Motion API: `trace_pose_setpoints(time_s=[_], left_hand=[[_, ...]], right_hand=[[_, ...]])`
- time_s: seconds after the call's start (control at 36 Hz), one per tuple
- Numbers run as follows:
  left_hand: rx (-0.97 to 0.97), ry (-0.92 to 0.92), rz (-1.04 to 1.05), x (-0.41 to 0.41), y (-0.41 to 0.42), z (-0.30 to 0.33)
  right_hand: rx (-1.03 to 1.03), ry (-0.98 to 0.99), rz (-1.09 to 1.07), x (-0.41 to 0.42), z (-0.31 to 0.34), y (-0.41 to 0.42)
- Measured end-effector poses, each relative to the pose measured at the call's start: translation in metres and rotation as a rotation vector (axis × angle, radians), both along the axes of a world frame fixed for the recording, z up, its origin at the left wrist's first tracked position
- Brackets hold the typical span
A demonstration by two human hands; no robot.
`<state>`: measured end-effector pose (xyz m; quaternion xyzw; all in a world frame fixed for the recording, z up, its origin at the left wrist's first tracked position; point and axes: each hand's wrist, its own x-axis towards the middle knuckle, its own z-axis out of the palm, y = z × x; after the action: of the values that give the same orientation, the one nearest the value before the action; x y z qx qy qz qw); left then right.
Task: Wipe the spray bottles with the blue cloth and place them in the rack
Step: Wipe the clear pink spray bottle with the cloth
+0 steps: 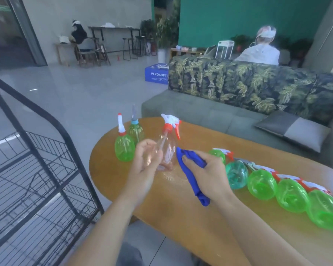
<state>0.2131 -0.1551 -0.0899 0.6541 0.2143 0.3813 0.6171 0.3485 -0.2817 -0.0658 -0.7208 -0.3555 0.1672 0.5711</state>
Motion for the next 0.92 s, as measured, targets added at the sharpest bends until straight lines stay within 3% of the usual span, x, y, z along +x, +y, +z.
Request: trace_pose_setpoints(time_s=[0.25, 0.47, 0.92], left_hand=[[-0.132, 0.093, -0.069, 0.012, 0.024, -0.048], [-0.178, 0.103, 0.058, 0.028, 0.036, -0.096], [0.094, 0.243, 0.243, 0.077, 0.1, -0.151]], right_hand=[[-0.054, 0.058, -0.005, 0.016, -0.04, 0.016], [-0.09, 0.07, 0.018, 0.024, -0.071, 0.04], [-0.1, 0.147, 0.016, 0.054, -0.104, 0.065]])
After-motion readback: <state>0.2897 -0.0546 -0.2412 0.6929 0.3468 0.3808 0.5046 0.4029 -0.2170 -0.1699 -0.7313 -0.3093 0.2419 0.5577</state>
